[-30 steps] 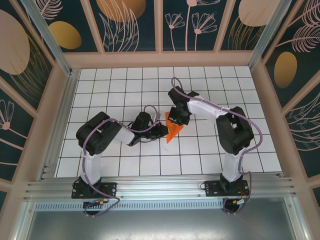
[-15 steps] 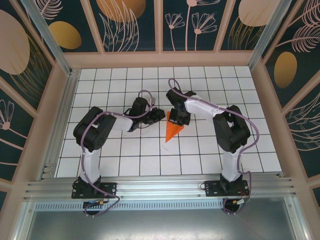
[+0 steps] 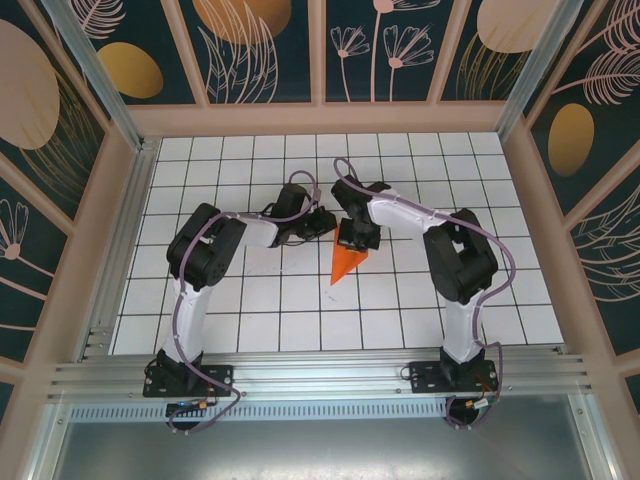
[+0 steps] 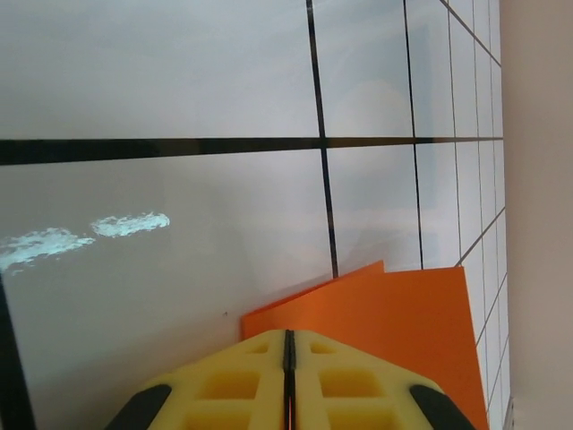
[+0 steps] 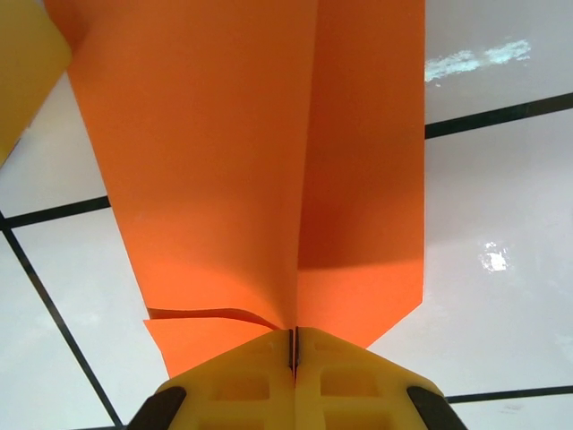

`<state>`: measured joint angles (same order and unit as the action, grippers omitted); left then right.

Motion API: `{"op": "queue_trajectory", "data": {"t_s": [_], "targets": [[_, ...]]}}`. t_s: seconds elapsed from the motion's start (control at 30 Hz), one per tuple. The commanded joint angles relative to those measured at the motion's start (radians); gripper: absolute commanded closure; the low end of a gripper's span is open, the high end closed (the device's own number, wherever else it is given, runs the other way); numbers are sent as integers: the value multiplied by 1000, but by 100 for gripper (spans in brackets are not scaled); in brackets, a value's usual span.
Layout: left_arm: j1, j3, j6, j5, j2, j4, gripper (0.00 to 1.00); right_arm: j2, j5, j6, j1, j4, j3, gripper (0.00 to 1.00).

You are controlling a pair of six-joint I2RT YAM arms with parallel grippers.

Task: Fold a paper plane with a square sheet of paper (pick it up from the middle)
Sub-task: Fourth fold the wing at the center of the table.

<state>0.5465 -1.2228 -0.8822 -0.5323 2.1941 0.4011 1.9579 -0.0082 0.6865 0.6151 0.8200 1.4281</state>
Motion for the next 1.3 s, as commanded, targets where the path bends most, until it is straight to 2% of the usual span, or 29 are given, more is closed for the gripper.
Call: {"op": "queue_trajectory", "data": {"t_s": [0.0,0.2,0.53,0.7,0.83,0.97,1.07,1.17,1.27], "targets": [[1,-8,27,-7,48,-71,92,38,66,29,-1,59,60,100],[3,-18,38,13,59,-133,97,98,120,92,9,101,149,100],[3,-38,44,53,57,-194,97,145,137,91,21,135,218,100],[-1,34,7,89,-81,-165,88,107,128,65,16,161,183,100],[8,189,-37,161,-244,-160,83,59,66,41,9,153,125,100],[72,333,-53,280,-398,-234,82,28,28,27,9,140,81,100],[169,419,-44,351,-506,-266,83,13,-31,19,10,129,61,100],[254,514,-33,386,-583,-218,84,6,-50,9,10,126,47,100],[292,589,-5,394,-627,-137,84,9,-52,4,10,124,40,100]]}}
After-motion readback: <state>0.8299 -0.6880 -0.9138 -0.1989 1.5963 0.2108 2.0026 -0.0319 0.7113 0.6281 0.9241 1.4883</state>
